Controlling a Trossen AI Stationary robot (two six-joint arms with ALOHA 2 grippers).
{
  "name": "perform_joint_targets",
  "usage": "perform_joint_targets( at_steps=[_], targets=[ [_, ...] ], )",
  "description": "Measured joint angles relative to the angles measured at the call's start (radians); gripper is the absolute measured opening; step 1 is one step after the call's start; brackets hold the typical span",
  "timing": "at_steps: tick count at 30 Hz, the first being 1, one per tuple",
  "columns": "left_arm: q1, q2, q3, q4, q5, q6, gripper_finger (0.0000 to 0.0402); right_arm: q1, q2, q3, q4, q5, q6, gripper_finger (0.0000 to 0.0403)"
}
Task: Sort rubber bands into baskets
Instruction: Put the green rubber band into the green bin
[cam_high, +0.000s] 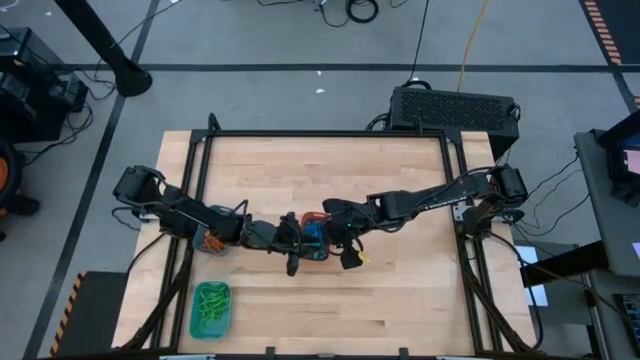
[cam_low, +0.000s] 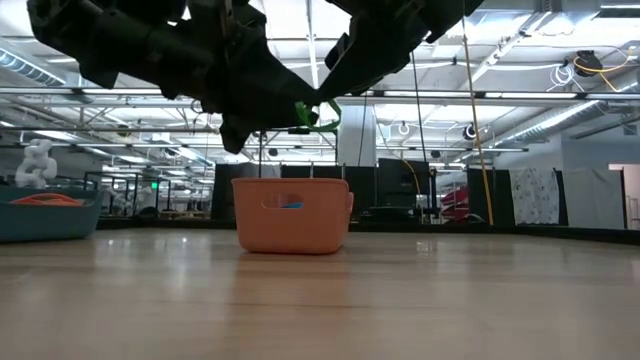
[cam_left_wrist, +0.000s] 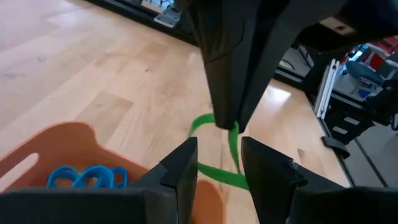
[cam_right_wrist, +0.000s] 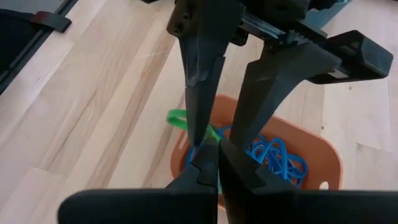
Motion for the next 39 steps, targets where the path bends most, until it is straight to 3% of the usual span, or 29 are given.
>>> perform_joint_targets(
  at_steps=[3, 9, 16, 22, 25, 29, 33, 39],
  targets=[
    [0.0, 0.0, 0.0, -0.009, 0.0, 0.024, 0.011, 0.0, 0.0, 0.0, -0.001, -0.001, 0.0, 0.0],
    [-0.001, 0.0, 0.0, -0.002, -0.001, 0.076, 0.0011, 0.0, 0.0, 0.0, -0.001, -0.003, -0.012, 0.002],
    [-0.007, -0.011, 0.0, -0.006, -0.003, 0.083, 0.0004, -0.005, -0.005, 0.0, -0.016, -0.003, -0.012, 0.009],
    [-0.064, -0.101, 0.0, -0.034, 0.001, 0.104, 0.0003, -0.005, -0.065, 0.0, -0.078, -0.004, 0.062, 0.014],
    [-0.099, -0.18, 0.0, -0.114, 0.001, 0.104, 0.0003, -0.003, -0.115, 0.0, -0.133, -0.004, 0.112, 0.0153],
    [-0.171, -0.302, 0.0, -0.363, 0.004, 0.074, 0.0002, 0.002, -0.188, 0.0, -0.218, -0.004, 0.173, 0.0161],
    [-0.274, -0.409, 0.0, -0.64, 0.034, -0.124, 0.0002, 0.017, -0.24, 0.0, -0.283, -0.003, 0.211, 0.0162],
    [-0.475, -0.49, 0.0, -0.902, 0.066, -0.46, 0.0001, 0.052, -0.266, 0.0, -0.298, 0.0, 0.239, 0.0162]
  ],
)
